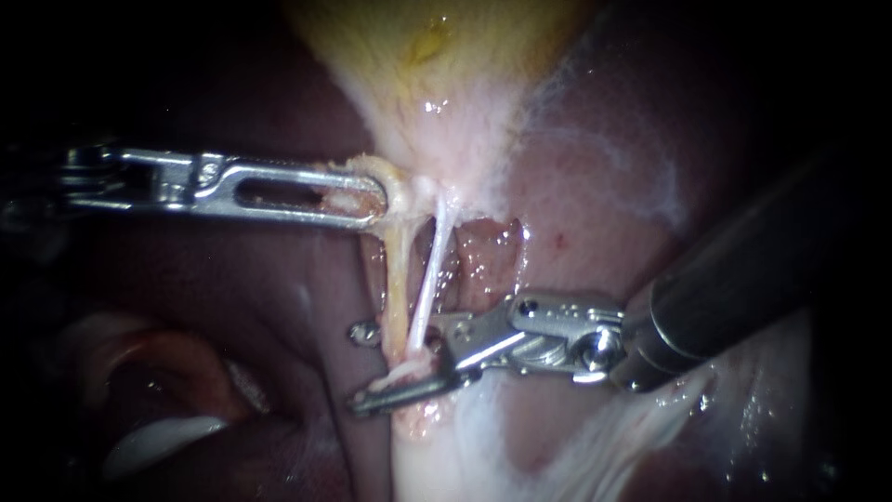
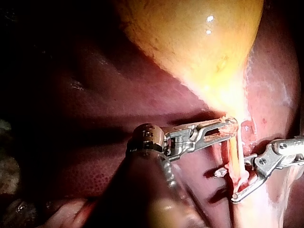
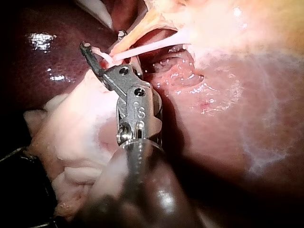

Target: Clipping first clip left tube

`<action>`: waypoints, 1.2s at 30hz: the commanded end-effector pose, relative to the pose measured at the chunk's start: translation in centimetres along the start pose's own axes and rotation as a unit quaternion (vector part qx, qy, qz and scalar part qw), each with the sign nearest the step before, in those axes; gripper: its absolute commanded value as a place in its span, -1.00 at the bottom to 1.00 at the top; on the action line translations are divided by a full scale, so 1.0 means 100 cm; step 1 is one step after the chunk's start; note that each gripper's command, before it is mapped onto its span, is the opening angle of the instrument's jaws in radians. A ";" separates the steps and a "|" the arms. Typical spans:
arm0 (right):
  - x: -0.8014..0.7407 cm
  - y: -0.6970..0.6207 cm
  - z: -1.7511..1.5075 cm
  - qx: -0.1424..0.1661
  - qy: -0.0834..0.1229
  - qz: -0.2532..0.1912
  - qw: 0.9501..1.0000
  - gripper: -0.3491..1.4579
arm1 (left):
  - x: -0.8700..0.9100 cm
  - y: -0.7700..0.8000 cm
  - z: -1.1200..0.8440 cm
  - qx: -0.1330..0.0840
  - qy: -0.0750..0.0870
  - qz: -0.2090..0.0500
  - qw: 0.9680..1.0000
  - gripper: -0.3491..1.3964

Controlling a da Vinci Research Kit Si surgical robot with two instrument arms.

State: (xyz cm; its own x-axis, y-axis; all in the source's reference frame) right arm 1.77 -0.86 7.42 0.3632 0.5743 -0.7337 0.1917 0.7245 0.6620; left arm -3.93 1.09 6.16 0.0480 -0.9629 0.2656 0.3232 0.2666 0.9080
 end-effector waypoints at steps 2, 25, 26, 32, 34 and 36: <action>-0.0001 0.0000 -0.0002 0.000 0.000 0.000 1.000 -0.07 | 0.0000 0.0000 0.0000 0.000 0.000 0.000 1.000 -1.00; -0.0007 0.0007 -0.0060 -0.023 0.005 -0.002 1.000 -0.07 | 0.0000 0.0001 -0.0004 0.001 0.001 0.000 1.000 -1.00; -0.0007 0.0008 -0.0062 -0.023 0.005 -0.002 1.000 -0.07 | 0.0000 0.0001 -0.0004 0.001 0.001 0.000 1.000 -1.00; -0.0010 0.0010 -0.0075 -0.028 0.006 -0.001 1.000 -0.07 | 0.0000 0.0001 -0.0004 0.001 0.001 0.000 1.000 -1.00; -0.0011 0.0011 -0.0079 -0.031 0.007 -0.001 1.000 -0.07 | 0.0000 0.0001 -0.0004 0.001 0.001 0.000 1.000 -1.00; -0.0012 0.0011 -0.0082 -0.032 0.007 -0.001 0.999 -0.07 | 0.0000 0.0001 -0.0005 0.001 0.001 0.000 1.000 -1.00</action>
State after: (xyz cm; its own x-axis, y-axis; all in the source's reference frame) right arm 0.98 -0.53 7.46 0.3505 0.5781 -0.7368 0.1314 0.7486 0.6499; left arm -3.89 1.09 6.15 0.0499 -0.9629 0.2651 0.3213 0.2668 0.9086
